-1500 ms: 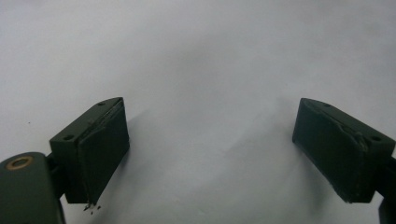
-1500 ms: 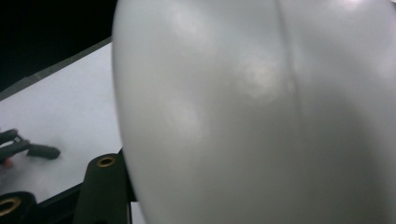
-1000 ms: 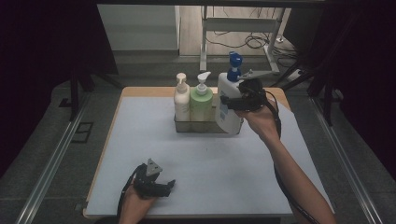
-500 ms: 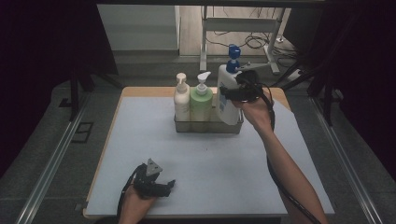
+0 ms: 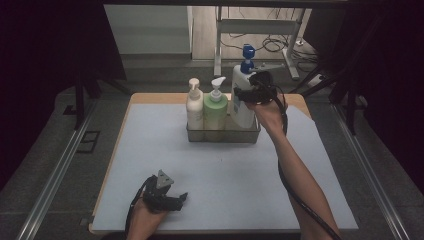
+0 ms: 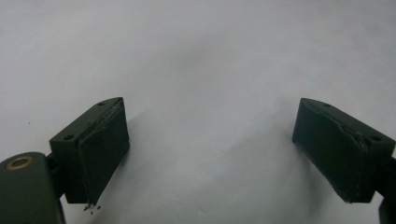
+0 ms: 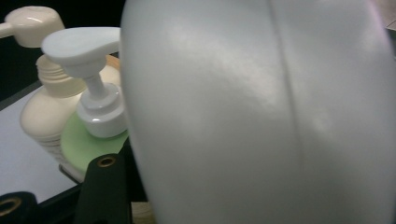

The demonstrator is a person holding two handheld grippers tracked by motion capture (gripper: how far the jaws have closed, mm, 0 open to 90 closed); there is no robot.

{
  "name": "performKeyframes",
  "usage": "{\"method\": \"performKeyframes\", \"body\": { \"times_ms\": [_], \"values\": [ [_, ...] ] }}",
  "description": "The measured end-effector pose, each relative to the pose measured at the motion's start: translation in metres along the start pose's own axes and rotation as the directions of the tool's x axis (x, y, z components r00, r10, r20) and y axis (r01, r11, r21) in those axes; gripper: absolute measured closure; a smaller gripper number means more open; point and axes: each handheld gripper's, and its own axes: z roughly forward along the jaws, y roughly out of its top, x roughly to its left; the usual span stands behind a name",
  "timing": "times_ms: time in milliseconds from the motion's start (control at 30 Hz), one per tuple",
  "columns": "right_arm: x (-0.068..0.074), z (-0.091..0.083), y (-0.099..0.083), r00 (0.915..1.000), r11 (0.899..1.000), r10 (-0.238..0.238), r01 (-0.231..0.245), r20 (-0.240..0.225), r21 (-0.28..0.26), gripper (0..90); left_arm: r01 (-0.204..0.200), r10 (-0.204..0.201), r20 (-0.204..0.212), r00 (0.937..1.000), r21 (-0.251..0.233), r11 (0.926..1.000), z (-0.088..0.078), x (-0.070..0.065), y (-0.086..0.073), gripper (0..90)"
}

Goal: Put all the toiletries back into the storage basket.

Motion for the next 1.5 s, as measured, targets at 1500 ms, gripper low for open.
{"method": "performKeyframes", "body": {
  "times_ms": [1500],
  "values": [
    [-0.003, 0.049, -0.055, 0.9999, 1.0, 0.008, -0.008, 0.012, 0.016, 40.4, -0.002, 0.002, -0.002, 1.0, 0.005, 1.0, 0.0, 0.0, 0.0, 10.6]
  ]
}}
